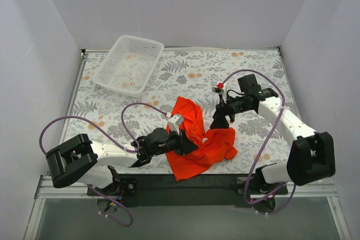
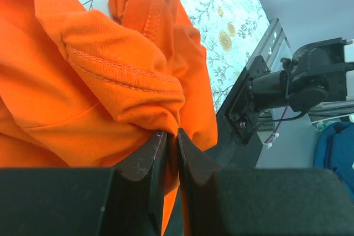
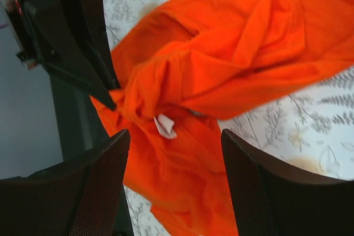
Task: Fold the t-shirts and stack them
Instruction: Flatten the tshirt out
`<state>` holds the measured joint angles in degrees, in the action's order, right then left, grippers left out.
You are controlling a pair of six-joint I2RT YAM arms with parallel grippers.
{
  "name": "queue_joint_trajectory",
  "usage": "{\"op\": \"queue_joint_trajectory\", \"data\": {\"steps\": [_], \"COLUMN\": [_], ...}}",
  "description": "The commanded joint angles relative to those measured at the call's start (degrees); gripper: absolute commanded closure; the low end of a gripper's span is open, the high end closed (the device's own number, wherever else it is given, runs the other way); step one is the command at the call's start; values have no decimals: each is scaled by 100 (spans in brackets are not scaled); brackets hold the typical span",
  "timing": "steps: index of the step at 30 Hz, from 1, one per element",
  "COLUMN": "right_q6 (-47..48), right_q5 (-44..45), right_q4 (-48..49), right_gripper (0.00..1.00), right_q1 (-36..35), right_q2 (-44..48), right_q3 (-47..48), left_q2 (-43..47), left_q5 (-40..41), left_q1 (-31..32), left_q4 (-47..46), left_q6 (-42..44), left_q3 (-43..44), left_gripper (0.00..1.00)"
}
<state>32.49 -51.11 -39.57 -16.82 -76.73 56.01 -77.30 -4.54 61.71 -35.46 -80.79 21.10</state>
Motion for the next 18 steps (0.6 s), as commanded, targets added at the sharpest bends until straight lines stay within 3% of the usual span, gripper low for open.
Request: {"op": "queue_joint_trajectory", "data": {"steps": [1,14,16,18], "right_q6": [-1104,-1395,-1395,-1395], "right_q5": [-285,259,365,461], "right_q4": [538,494,494,477], "right_gripper": [38,41,45,58], "right_q1": [-532,-1710,-1816,-1877], "right_q2": [-647,-1696,-1731,-1723], "right_q3": [629,1035,1026,991], "left_q2": [-4,-286,-260,-242], "left_q5": [-179,-197,-179,-162], "left_q1": [16,25,25,25], "left_q4": [-259,-426,-435,-400], "left_q6": [55,29,37,55], "left_q3": [34,192,201,210], "left_gripper": [86,86,86,86]}}
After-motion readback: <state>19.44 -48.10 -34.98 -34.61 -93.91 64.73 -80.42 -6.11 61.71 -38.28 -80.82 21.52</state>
